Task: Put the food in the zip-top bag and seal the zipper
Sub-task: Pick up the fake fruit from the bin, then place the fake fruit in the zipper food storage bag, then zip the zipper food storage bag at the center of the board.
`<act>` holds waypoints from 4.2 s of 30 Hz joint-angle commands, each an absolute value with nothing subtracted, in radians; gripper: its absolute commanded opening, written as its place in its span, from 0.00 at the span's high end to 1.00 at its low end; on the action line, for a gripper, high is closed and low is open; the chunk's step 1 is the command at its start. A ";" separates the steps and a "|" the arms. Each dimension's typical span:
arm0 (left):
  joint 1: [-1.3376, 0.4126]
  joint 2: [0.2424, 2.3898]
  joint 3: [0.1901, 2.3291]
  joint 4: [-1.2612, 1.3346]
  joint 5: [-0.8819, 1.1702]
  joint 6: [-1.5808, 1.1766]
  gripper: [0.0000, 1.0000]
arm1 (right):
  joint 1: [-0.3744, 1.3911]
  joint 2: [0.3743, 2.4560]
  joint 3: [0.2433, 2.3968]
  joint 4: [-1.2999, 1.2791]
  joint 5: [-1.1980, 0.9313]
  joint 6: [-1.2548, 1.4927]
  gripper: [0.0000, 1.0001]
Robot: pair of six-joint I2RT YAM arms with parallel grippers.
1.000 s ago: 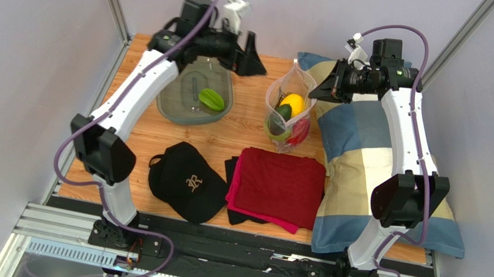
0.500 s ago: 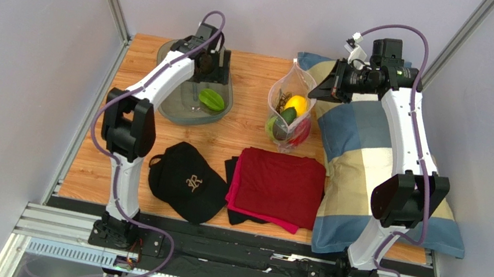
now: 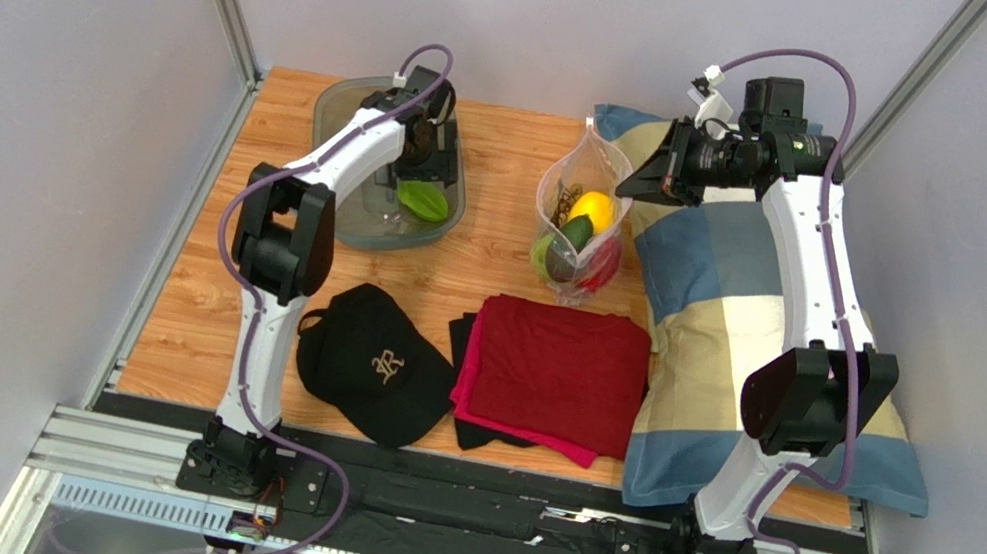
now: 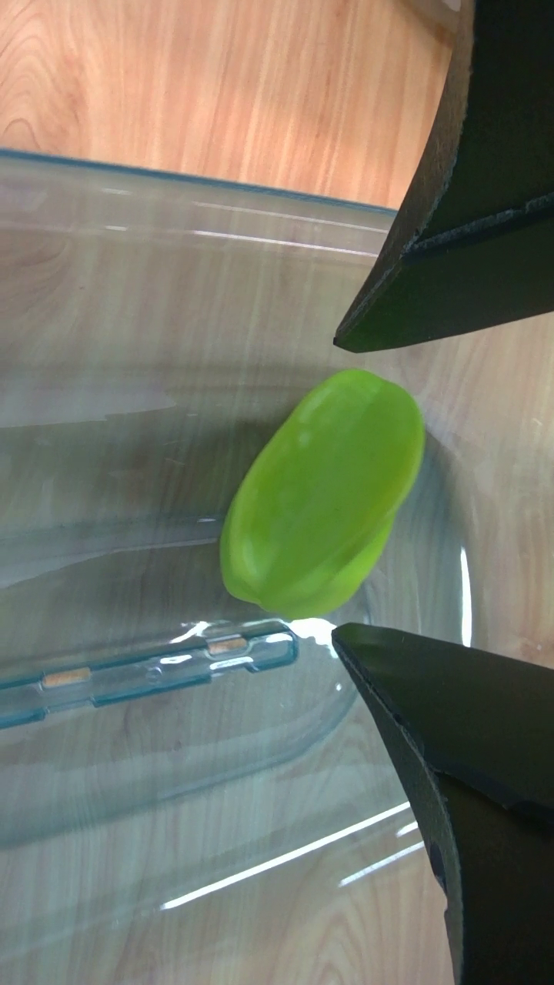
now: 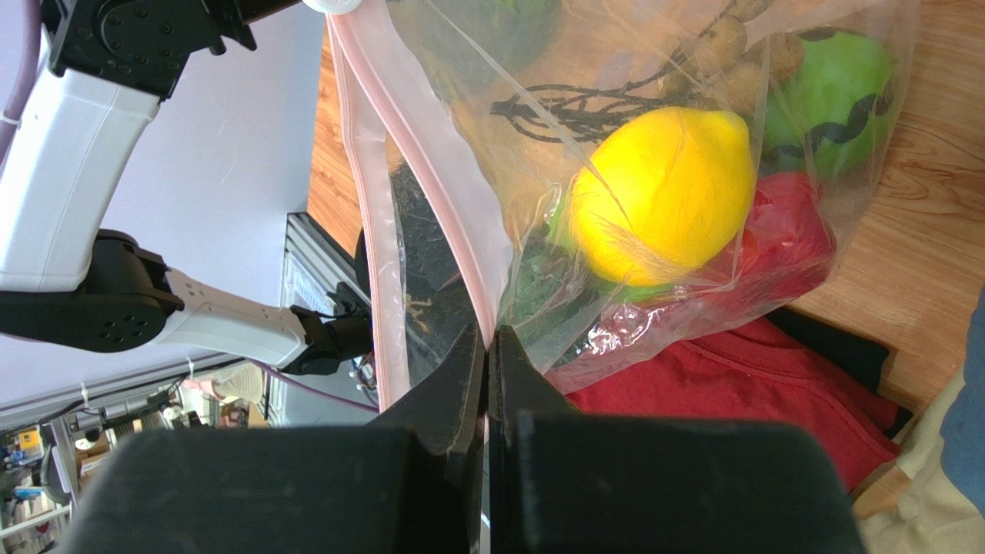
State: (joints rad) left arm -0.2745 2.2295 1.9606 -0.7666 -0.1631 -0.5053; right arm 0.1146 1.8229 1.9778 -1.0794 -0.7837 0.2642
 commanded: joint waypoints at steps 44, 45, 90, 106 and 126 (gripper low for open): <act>-0.613 1.758 1.856 -0.078 0.247 -0.172 0.58 | 0.121 1.810 2.010 -1.031 -0.876 0.293 1.00; -0.624 1.762 1.856 -0.075 0.245 -0.170 0.58 | 0.121 1.809 2.010 -1.031 -0.877 0.293 1.00; -0.545 1.920 1.922 -0.374 0.482 -0.721 0.09 | 0.147 1.717 1.707 -0.776 -0.919 0.321 1.00; -0.577 1.971 1.947 -0.406 0.437 -0.759 0.14 | 0.253 1.674 1.651 -0.661 -0.813 0.374 0.99; -0.486 2.080 2.279 -0.774 1.027 0.025 1.00 | 0.058 1.675 1.845 -0.836 -1.045 0.177 0.23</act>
State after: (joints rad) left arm -0.4942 2.0579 2.0895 -0.5781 0.8253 -0.3149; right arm 0.0978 1.7107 1.7992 -0.8108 -0.9871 0.2516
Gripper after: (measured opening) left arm 0.010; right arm 0.762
